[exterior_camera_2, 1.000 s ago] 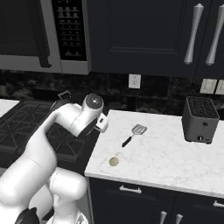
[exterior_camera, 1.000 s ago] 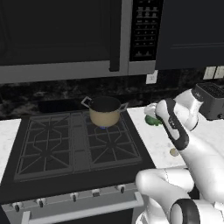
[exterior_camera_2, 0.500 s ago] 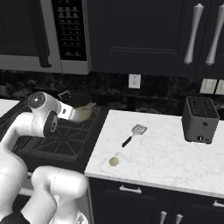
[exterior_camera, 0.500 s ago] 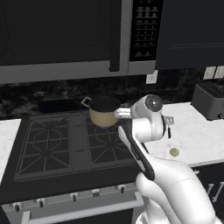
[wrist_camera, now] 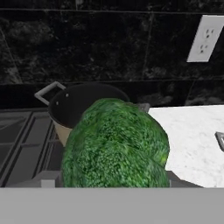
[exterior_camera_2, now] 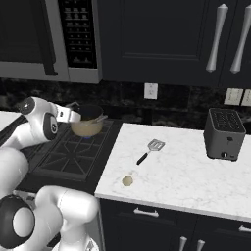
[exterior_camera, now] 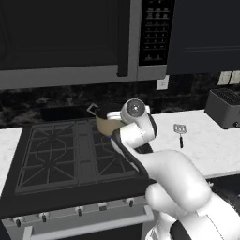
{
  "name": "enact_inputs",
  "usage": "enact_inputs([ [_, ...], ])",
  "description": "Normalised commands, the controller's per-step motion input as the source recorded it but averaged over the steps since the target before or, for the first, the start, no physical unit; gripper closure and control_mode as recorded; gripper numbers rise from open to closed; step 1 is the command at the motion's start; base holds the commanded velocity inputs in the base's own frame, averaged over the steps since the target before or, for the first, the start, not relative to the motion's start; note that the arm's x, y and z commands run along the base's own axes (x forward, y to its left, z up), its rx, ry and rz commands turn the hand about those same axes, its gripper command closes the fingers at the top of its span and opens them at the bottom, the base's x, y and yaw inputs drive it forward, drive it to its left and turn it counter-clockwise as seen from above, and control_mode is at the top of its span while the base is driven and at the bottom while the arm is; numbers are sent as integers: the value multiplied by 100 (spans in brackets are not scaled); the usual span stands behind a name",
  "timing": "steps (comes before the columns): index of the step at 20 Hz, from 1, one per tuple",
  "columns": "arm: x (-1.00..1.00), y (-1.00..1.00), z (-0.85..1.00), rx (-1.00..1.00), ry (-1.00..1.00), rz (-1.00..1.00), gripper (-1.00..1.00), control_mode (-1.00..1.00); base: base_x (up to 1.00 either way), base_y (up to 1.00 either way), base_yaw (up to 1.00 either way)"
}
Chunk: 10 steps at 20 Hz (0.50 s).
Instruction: Put the garlic and broccoli in the pot. Retrieve the spatula and lightly stir the vegetables in the pot.
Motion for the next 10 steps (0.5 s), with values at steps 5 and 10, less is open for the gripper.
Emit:
enact_inputs([
  [5, 74, 9, -3, -2, 0, -2, 100, -100, 0, 0, 0],
  [10, 66, 3, -29, 0, 4, -2, 100, -100, 0, 0, 0],
])
